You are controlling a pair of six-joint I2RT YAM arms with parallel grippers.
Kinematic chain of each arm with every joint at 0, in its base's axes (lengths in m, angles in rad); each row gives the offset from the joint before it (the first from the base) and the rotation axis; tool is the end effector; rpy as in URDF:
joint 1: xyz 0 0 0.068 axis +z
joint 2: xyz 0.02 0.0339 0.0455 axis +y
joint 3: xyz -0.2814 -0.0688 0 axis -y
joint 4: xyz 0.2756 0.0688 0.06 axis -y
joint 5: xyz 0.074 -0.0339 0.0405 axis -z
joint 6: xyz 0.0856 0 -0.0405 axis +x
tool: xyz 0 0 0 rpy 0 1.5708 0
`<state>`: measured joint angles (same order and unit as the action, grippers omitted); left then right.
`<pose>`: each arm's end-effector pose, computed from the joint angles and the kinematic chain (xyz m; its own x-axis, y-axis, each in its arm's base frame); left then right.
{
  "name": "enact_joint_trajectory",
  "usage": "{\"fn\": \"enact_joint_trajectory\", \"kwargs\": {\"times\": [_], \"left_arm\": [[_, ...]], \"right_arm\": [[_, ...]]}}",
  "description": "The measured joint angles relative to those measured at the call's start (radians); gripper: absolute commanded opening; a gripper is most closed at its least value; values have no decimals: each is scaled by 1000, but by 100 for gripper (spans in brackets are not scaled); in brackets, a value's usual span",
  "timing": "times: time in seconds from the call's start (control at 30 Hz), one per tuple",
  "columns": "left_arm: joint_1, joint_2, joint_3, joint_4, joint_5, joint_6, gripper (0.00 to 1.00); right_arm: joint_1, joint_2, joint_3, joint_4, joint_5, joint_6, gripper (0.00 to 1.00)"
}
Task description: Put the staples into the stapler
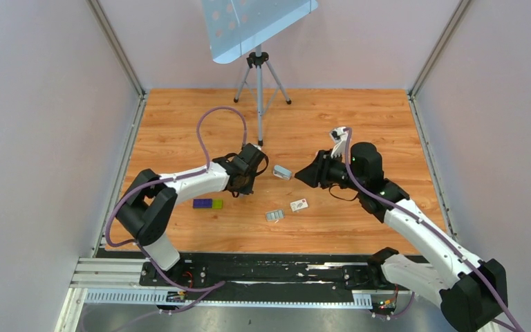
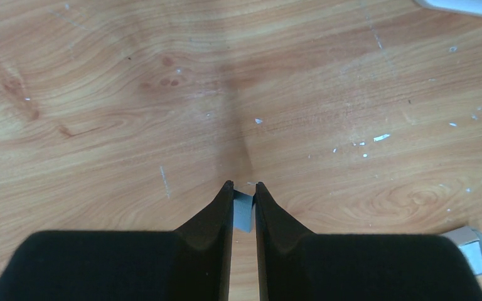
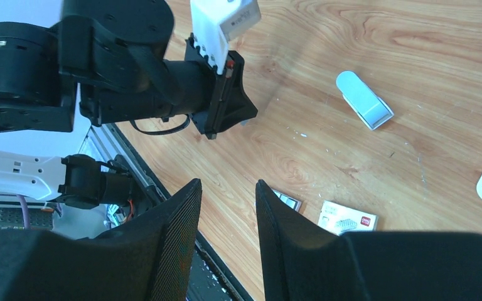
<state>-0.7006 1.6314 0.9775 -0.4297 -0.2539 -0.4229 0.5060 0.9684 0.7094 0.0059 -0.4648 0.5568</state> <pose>0.2934 -0.2193 0.1358 -0.8352 0.1847 -0.5180 0.2098 0.9777 0.0103 0.2334 0.1732 0.2951 -0.6155 0.1990 -0.7626 -0.5743 0.5494 0.6069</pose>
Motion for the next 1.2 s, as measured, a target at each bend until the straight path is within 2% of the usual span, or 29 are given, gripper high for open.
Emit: {"fn": "enact_joint_trajectory", "kwargs": {"times": [0.17,0.43,0.7,1.2], "left_arm": [[-14,57,18,-14,-13,0,21],[-15,77,14,-10,-3,-4,36],[-14,77,13,6,28,-4,32],[13,77,19,-23,77,60,32]], "right_arm": [[-16,-18,0,-21,3,-14,42],[-32,-20,-21,-30,3,-27,43],[-41,-22,-31,-30,3,-28,43],[-54,5,-34,-29,18,-57,43]]}}
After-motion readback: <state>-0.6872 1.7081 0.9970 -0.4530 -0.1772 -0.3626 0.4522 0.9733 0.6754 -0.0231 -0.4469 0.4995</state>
